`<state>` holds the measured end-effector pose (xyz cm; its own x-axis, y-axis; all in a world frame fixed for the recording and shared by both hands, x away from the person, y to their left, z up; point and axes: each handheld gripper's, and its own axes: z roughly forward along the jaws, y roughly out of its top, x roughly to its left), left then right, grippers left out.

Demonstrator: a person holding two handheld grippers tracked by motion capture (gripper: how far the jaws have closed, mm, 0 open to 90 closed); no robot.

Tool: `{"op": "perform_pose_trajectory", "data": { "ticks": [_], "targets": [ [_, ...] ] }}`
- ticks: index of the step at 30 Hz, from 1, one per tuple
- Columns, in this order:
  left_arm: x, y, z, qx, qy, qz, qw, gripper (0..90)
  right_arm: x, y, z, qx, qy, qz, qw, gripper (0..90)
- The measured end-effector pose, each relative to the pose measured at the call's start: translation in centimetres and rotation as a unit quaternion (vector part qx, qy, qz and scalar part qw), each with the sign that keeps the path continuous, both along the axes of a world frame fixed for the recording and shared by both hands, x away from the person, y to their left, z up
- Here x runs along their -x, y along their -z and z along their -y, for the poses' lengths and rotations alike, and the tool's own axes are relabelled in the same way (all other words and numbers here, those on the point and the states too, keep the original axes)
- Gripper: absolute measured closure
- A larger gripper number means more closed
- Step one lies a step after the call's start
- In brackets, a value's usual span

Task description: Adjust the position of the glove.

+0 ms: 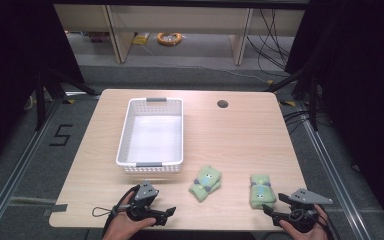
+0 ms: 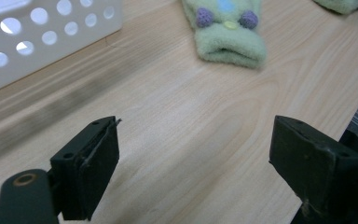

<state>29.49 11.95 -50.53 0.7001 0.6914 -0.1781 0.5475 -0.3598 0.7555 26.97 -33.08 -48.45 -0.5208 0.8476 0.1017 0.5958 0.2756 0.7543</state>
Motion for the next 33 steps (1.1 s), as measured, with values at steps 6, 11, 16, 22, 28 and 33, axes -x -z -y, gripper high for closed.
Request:
{"op": "perform_pose_trajectory", "data": {
  "ticks": [6, 11, 16, 22, 28, 33],
  "targets": [
    [0.0, -0.5, 0.0, 0.008, 0.003, -0.007, 0.9999, 18.7, -0.4, -1.4, -0.4, -0.005, -0.021, 0.008, 0.9997, 28.2],
    [0.1, -1.2, 1.1, 0.031, -0.001, 0.004, 0.9995, 21.8, -1.0, -3.2, -1.6, 0.000, -0.031, -0.002, 0.9995, 28.3],
    [-0.2, -1.5, 1.9, 0.036, 0.004, -0.005, 0.9993, 27.0, -2.9, -5.1, -3.6, 0.024, -0.077, 0.014, 0.9966, 33.1],
    [-1.1, -1.9, 3.4, 0.037, 0.012, -0.005, 0.9992, 33.9, -5.3, -6.3, -7.5, 0.042, -0.135, 0.007, 0.9899, 44.7],
    [-1.4, -1.8, 5.5, 0.025, 0.041, -0.007, 0.9988, 38.4, -8.5, -5.4, -11.2, 0.044, -0.165, -0.013, 0.9852, 53.6],
    [-2.3, -1.8, 6.9, 0.009, 0.046, -0.002, 0.9989, 40.6, -10.6, -4.2, -13.0, 0.062, -0.179, -0.037, 0.9813, 59.5]
  ]
}}
